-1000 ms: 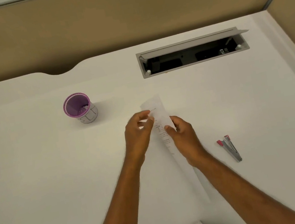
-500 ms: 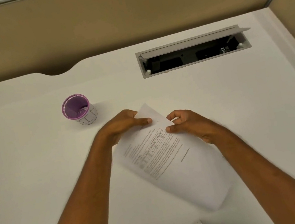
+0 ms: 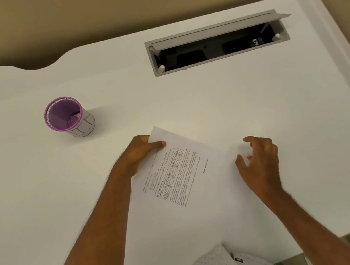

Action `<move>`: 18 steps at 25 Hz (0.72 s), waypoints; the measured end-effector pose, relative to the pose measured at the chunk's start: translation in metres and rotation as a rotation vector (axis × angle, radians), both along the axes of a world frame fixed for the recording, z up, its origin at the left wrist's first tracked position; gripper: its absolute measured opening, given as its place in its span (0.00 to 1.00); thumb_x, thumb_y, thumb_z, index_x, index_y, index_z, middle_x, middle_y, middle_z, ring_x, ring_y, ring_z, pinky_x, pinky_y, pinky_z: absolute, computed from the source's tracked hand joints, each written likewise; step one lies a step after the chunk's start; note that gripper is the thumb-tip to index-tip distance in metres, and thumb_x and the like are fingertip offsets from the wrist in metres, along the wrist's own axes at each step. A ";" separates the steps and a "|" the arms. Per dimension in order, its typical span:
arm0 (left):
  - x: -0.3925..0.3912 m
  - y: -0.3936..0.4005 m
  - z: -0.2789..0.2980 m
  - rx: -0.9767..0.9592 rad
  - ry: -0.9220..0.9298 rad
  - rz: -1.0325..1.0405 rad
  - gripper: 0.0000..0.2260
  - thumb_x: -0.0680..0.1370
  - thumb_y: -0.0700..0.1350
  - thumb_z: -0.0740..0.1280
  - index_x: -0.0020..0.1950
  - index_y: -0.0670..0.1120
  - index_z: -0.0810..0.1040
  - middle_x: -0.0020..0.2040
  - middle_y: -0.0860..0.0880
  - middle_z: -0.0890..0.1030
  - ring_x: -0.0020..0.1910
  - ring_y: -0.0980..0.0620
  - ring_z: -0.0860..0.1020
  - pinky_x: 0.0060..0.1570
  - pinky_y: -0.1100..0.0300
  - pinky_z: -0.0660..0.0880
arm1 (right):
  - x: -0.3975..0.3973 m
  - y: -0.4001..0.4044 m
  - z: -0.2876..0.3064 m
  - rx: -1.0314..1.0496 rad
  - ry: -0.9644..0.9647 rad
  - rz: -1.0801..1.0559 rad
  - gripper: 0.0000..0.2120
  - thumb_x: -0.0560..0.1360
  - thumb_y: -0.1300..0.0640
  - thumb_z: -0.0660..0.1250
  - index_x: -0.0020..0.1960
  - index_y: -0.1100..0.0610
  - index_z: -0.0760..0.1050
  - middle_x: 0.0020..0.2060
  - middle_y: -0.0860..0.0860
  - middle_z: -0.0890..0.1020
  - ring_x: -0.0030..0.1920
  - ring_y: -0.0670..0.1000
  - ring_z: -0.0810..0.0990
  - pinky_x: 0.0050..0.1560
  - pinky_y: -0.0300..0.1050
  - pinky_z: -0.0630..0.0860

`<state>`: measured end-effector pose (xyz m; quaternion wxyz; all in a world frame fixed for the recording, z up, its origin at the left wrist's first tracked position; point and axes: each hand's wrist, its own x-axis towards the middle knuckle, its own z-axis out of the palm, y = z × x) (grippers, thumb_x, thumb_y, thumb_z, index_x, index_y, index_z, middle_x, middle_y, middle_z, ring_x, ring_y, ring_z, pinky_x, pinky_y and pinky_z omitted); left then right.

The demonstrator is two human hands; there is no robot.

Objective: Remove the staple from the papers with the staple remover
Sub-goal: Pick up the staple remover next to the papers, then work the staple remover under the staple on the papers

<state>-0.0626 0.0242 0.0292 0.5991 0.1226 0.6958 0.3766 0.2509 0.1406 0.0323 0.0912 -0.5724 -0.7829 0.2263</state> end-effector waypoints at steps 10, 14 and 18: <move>0.024 -0.009 -0.010 0.024 -0.024 0.122 0.09 0.78 0.46 0.75 0.52 0.41 0.85 0.47 0.42 0.89 0.42 0.43 0.88 0.35 0.55 0.84 | 0.064 -0.018 -0.015 -0.073 -0.007 -0.248 0.16 0.77 0.64 0.67 0.65 0.58 0.73 0.57 0.59 0.78 0.59 0.63 0.73 0.59 0.58 0.72; 0.032 -0.013 -0.015 0.023 -0.069 0.189 0.11 0.77 0.47 0.75 0.54 0.40 0.85 0.49 0.41 0.89 0.47 0.39 0.88 0.45 0.46 0.85 | 0.045 -0.005 0.012 -0.089 0.324 -0.254 0.19 0.80 0.60 0.70 0.67 0.50 0.70 0.56 0.49 0.77 0.57 0.52 0.77 0.55 0.44 0.77; 0.050 -0.011 -0.019 0.010 -0.228 0.322 0.11 0.76 0.42 0.76 0.55 0.38 0.84 0.51 0.38 0.88 0.47 0.39 0.88 0.41 0.48 0.85 | -0.003 0.001 0.039 -0.339 0.720 -0.203 0.19 0.75 0.60 0.77 0.59 0.45 0.74 0.48 0.41 0.83 0.52 0.45 0.85 0.52 0.34 0.79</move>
